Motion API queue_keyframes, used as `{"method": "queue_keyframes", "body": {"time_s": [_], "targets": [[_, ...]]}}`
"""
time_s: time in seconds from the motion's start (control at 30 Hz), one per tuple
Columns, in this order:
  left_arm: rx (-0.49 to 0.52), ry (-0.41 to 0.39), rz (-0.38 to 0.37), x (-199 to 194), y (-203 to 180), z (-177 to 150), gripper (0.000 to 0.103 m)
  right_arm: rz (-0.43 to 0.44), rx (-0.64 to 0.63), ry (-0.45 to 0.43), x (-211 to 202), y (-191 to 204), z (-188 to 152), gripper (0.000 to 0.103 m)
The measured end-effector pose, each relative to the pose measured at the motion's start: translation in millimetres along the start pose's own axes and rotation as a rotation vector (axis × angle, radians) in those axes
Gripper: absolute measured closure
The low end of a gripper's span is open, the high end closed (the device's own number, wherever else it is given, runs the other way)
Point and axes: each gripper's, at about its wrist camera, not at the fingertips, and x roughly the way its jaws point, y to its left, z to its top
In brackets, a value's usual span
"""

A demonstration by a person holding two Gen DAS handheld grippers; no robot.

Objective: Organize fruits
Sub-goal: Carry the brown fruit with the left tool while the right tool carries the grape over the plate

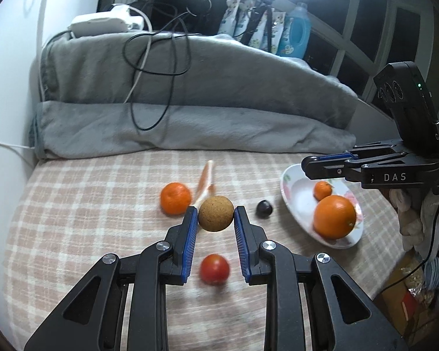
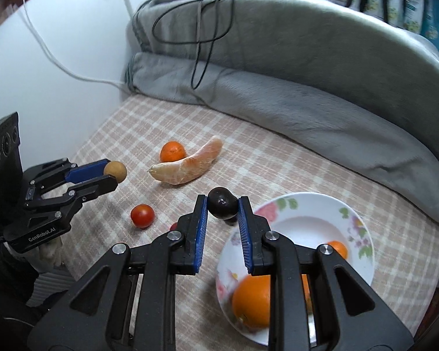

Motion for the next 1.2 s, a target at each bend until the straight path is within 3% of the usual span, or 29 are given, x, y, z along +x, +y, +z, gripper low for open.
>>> {"method": "queue_keyframes", "body": {"time_s": [0.67, 1.2], "targets": [[0.071, 0.008, -0.108, 36, -60, 23, 0.079, -0.090, 0.184, -0.105, -57, -75, -58, 0.081], [0.114, 0.031, -0.147, 61, -94, 35, 0.079, -0.111, 0.229, -0.114, -62, -92, -84, 0.081]]}}
